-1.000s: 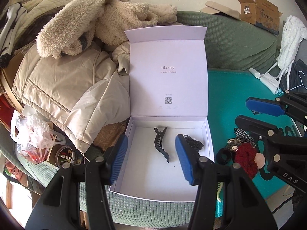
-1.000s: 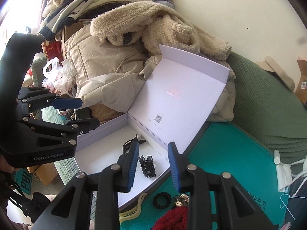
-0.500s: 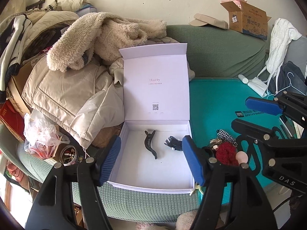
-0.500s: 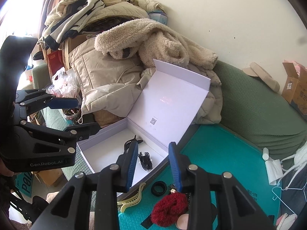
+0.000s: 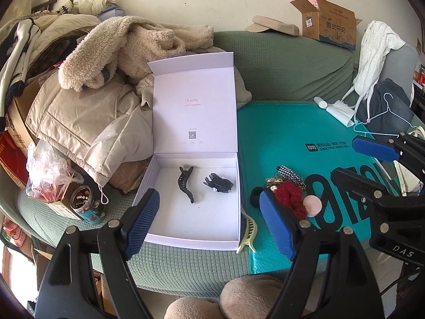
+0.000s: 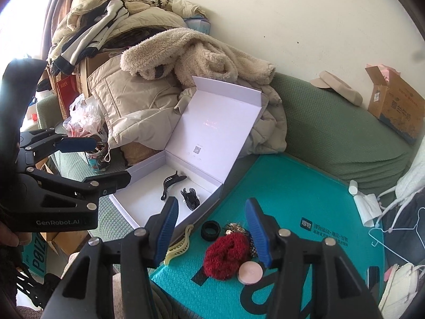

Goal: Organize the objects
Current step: 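Withdraw both tools from the box back toward the teal mat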

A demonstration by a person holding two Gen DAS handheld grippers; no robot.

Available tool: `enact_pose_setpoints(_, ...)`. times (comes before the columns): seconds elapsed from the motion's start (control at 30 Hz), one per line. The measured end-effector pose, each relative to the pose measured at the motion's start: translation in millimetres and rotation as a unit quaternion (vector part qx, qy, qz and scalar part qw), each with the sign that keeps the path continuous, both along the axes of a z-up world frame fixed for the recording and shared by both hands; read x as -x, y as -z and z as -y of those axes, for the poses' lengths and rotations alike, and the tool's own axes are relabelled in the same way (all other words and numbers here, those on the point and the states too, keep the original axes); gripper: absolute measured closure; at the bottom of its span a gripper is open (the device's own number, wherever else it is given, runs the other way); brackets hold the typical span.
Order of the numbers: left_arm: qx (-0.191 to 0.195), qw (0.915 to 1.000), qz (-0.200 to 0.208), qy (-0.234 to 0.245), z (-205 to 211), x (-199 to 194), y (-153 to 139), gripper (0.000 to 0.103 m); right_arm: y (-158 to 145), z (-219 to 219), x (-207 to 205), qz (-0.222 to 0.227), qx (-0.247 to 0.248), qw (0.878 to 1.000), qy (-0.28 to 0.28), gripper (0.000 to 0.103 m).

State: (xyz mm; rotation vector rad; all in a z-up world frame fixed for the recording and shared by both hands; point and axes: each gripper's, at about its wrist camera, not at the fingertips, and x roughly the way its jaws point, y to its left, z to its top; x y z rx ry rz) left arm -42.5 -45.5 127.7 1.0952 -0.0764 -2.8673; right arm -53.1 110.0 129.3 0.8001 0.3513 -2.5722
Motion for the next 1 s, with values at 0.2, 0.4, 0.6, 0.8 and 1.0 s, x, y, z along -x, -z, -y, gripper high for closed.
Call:
enact_pose_setpoints(0.2, -0.016, 0.9997, 0.012, 0.014, -18.7, -13.9, 16.3, 0.026, 10.6, -19.6, -17.2, 0.012, -0.003, 1.000, 0.023, 0.050)
enact_pose_setpoints(0.4, -0.027, 0.9990, 0.025, 0.024, -35.4, -31.8, 31.8, 0.026, 19.5, -38.8, -36.6, 0.018, -0.003, 0.999, 0.049, 0.050)
enact_pose_setpoints(0.6, -0.023, 0.9981, 0.038, 0.043, -59.6, -48.1, 49.8, 0.026, 39.2, -61.5, -56.9, 0.039, 0.008, 0.996, 0.080, 0.050)
enact_pose_setpoints(0.8, -0.030, 0.9963, 0.053, 0.062, -77.8, -59.5, 71.4, 0.026, 63.5, -88.1, -78.5, 0.067, 0.015, 0.991, 0.111, 0.050)
enact_pose_setpoints(1.0, -0.034, 0.9940, 0.069, 0.078, -95.2, -67.4, 95.7, 0.026, 86.0, -108.9, -94.0, 0.086, 0.021, 0.987, 0.133, 0.050)
